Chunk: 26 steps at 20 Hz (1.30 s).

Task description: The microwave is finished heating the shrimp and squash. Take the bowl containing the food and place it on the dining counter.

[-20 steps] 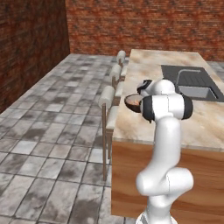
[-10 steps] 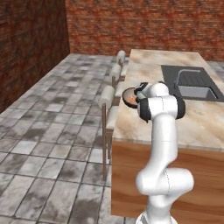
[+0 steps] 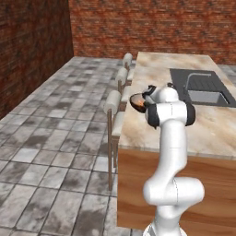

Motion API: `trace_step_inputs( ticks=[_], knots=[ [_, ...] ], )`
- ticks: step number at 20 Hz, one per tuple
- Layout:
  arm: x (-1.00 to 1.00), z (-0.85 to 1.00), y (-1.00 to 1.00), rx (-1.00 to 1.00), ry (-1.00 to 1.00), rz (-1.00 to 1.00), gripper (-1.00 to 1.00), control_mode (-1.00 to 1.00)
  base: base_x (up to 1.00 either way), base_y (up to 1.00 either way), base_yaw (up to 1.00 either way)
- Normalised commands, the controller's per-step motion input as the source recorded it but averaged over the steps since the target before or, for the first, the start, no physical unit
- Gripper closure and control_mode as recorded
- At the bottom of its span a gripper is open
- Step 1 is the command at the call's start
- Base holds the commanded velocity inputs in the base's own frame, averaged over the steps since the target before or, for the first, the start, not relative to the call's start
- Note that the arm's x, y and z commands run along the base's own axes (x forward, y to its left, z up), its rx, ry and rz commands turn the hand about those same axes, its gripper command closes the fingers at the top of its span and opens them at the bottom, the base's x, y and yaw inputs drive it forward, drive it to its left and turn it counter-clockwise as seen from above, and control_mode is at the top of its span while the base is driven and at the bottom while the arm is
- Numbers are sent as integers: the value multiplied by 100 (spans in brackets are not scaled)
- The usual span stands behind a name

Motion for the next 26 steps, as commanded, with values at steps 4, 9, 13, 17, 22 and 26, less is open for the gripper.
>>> trace_step_inputs(
  ticks=[4, 9, 13, 17, 22, 26],
  knots=[
    [-38, 32, 0, 0, -8, 0, -100, -100, 0, 0, 0],
    [-51, 47, 0, 0, -13, 0, -100, -100, 0, 0, 0],
    [-70, 61, 0, 0, -13, 0, -100, -100, 0, 0, 0],
    [-97, 71, 0, 0, -5, -3, -100, -100, 0, 0, 0],
    [-100, 84, -2, 0, 0, -5, -100, -100, 0, 0, 0],
    [-100, 98, -4, 0, 0, -4, -100, -100, 0, 0, 0]
  ],
)
